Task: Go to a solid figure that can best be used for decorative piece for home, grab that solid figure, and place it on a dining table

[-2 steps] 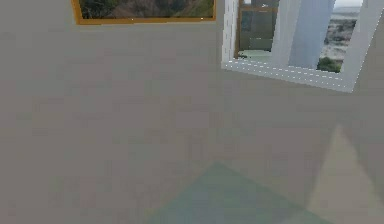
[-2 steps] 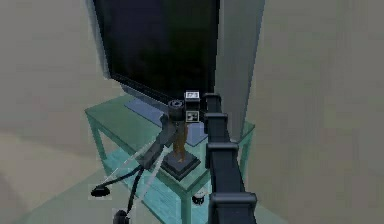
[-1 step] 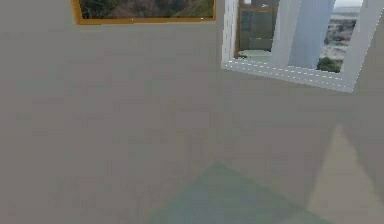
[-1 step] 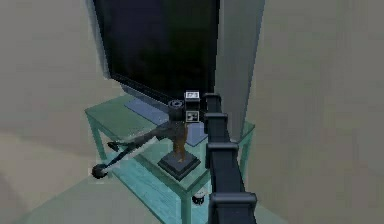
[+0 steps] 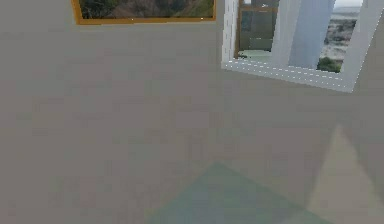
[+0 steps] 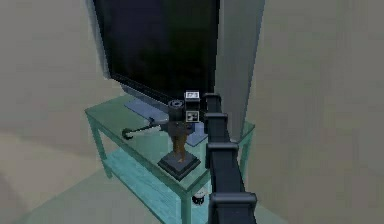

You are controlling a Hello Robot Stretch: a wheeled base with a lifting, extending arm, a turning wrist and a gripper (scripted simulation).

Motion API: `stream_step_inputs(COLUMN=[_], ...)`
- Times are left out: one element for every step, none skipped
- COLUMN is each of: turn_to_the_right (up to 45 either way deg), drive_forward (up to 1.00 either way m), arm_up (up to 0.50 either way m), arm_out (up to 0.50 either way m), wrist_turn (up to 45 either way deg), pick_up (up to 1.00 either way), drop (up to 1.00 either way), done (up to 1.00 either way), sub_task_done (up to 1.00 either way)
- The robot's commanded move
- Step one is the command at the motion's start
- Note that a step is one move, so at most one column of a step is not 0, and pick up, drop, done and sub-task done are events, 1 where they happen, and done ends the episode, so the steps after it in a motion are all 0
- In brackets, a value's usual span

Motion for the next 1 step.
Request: stream_step_inputs(turn_to_the_right=[0.0], drive_forward=[0.00], arm_up=[0.00], arm_out=[0.00], wrist_turn=[39.0], pick_up=[0.00], drop=[0.00], done=[0.00], sub_task_done=[0.00])
